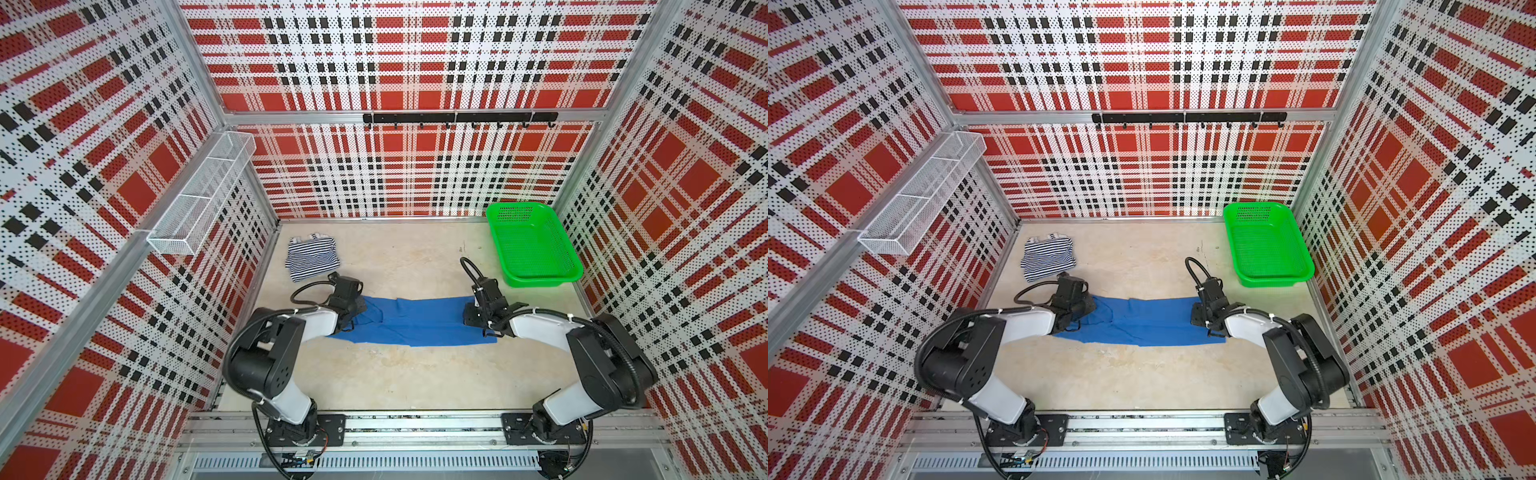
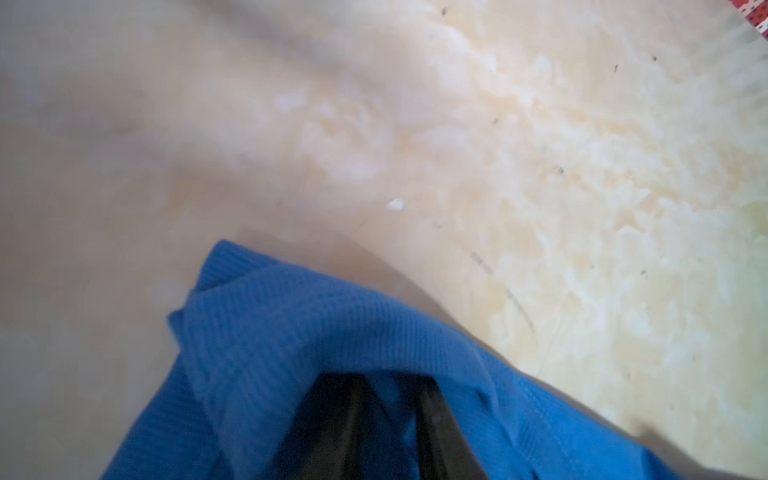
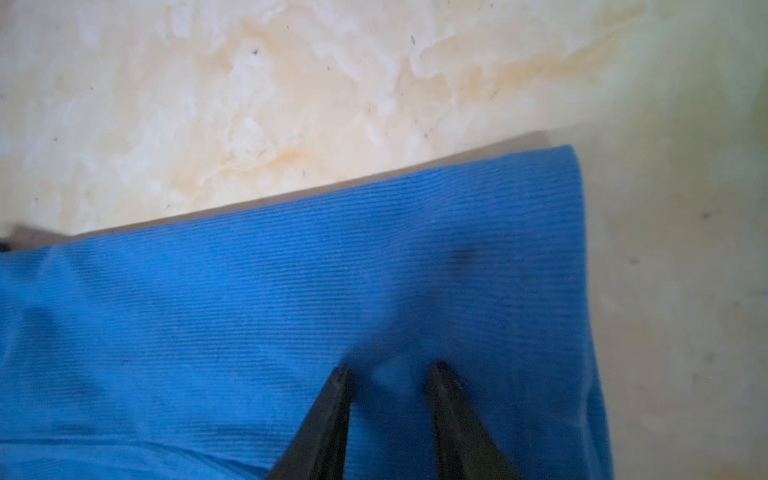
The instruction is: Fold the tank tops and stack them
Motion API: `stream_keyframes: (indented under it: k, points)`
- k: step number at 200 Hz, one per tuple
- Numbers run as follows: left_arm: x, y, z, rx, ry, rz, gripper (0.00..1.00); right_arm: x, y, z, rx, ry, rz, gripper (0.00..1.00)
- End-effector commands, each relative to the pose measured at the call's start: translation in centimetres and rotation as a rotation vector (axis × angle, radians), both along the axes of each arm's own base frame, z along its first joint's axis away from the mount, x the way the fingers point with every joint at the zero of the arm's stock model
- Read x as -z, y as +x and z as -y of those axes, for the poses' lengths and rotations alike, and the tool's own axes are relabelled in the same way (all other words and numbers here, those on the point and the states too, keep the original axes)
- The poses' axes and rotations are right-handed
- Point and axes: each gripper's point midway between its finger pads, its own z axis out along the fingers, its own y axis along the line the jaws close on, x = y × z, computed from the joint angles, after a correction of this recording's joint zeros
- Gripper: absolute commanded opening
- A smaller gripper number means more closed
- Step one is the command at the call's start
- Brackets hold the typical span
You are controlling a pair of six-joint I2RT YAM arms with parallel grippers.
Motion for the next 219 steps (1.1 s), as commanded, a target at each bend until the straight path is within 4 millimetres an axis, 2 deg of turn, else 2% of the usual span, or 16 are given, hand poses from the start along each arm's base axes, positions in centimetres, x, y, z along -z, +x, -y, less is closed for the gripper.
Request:
stream_keyframes:
  k: [1,18,33,47,57,65,77,89,104,118,131,152,170,187,209,219]
  points:
    - [1.8,2.3,3.1,0.095,-0.002,-0.027,0.26,3.7,-7.4,-1.6,-0.007,0.028,-0.208,0.37]
    - [1.4,6.3,6.0,0.163,0.024,-0.005,0.27,3.7,-10.9,-4.5,-0.048,0.068,-0.250,0.39]
    - [1.4,9.8,8.6,0.225,0.034,0.013,0.27,1.9,-11.9,-6.4,-0.052,0.099,-0.210,0.47]
    - [1.0,12.9,11.0,0.276,0.015,0.054,0.27,-1.0,-11.0,-6.8,-0.019,0.126,-0.127,0.57]
    - [0.3,14.7,12.4,0.302,0.008,0.086,0.27,-3.2,-9.8,-6.3,0.025,0.135,-0.050,0.59]
    - [-1.1,16.0,13.4,0.316,0.000,0.123,0.28,-4.8,-8.9,-5.4,0.061,0.114,0.007,0.59]
    - [-3.2,16.9,14.1,0.329,0.007,0.162,0.31,-6.5,-7.7,-4.1,0.086,0.090,0.069,0.56]
    - [-5.2,17.0,14.2,0.336,0.023,0.195,0.36,-7.1,-6.8,-3.2,0.086,0.071,0.086,0.52]
    - [-7.0,16.5,13.3,0.344,0.061,0.208,0.43,-7.0,-6.1,-3.3,0.023,0.061,0.080,0.46]
    - [-7.5,15.6,11.7,0.329,0.106,0.189,0.46,-6.0,-6.2,-4.0,-0.054,0.053,0.037,0.42]
    - [-6.5,14.9,10.4,0.314,0.112,0.156,0.46,-4.5,-6.3,-4.4,-0.106,0.028,-0.017,0.40]
    - [-3.5,14.0,9.0,0.293,0.082,0.091,0.45,-2.5,-6.4,-5.7,-0.175,0.018,-0.070,0.38]
    - [-1.0,13.9,9.6,0.302,0.050,0.060,0.44,-1.3,-6.4,-6.3,-0.187,0.039,-0.079,0.32]
    - [1.1,14.3,10.8,0.321,0.009,0.033,0.43,0.5,-7.0,-5.4,-0.158,0.007,-0.117,0.30]
    - [2.5,15.9,12.3,0.338,-0.031,0.033,0.42,2.4,-9.6,-3.7,-0.057,-0.023,-0.186,0.29]
    - [3.2,16.8,13.0,0.351,-0.049,0.030,0.42,2.6,-11.3,-4.3,-0.031,0.012,-0.199,0.29]
